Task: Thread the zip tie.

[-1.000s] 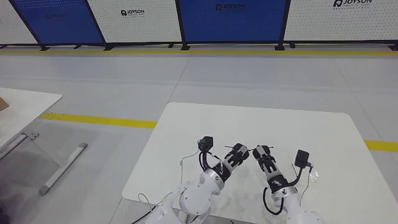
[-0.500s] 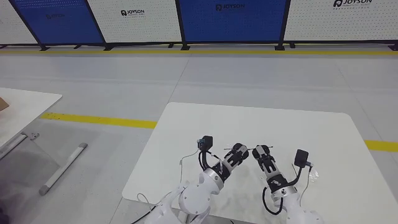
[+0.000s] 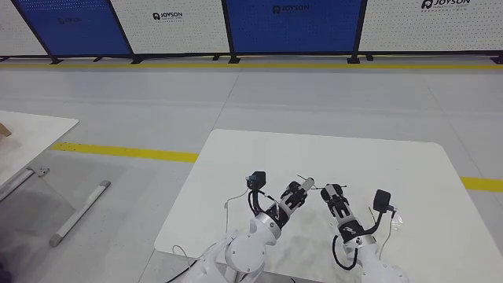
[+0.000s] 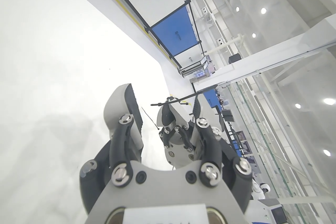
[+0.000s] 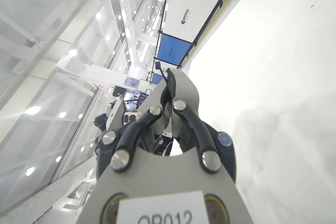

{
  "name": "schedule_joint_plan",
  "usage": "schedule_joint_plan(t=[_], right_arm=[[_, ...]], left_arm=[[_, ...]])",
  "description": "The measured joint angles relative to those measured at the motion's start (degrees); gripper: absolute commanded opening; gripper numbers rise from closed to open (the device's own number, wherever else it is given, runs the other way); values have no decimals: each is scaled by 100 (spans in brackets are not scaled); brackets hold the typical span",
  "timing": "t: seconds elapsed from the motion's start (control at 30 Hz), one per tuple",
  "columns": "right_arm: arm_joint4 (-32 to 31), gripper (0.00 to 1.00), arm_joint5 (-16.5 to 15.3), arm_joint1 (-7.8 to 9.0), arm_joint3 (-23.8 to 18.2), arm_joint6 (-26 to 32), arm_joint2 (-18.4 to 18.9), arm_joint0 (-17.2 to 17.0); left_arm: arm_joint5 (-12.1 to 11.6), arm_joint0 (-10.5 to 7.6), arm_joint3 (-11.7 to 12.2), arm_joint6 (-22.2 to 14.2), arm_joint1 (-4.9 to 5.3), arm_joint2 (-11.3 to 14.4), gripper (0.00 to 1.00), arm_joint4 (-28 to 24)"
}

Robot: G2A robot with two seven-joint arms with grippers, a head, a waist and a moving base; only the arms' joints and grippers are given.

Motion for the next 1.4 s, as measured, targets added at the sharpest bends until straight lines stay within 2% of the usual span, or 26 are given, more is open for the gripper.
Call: schedule_joint_plan(t=[0.1, 0.27, 0.37, 0.73, 0.77, 0.8, 0.9, 1.03, 1.13, 1.4], right_arm=[[-31, 0, -13, 1, -12, -10, 1, -14], [-140, 0, -13, 4, -28, -29, -14, -31], [-191, 0, -32, 5, -32, -44, -22, -36], [-235, 0, -67, 3, -40, -57, -25, -44], [-236, 0, -72, 3, -40, -56, -25, -43], [-239, 0, -77, 3, -39, -55, -25, -42], [-258, 0, -77, 3, -41, -63, -27, -43], [-277, 0, -67, 1, -44, -63, -38, -49], [-271, 0, -65, 1, -43, -54, -39, -49], [-343, 0, -36, -1, -55, -101, -48, -60]], left_arm=[[2, -4, 7, -4, -2, 3, 0, -6], [17, -16, 21, -4, -6, 8, 4, -17], [22, -21, 27, -2, -8, 9, 0, -37], [20, -34, 43, -55, -10, 11, 0, -53], [19, -34, 44, -59, -10, 10, 2, -60], [19, -33, 45, -62, -11, 8, 13, -71], [35, -31, 44, -61, -12, 5, 16, -93], [70, -30, 38, -60, -13, 3, 9, -93], [78, -28, 32, -58, -12, 5, 0, -80], [73, -20, 27, -66, -11, 0, 0, -82]])
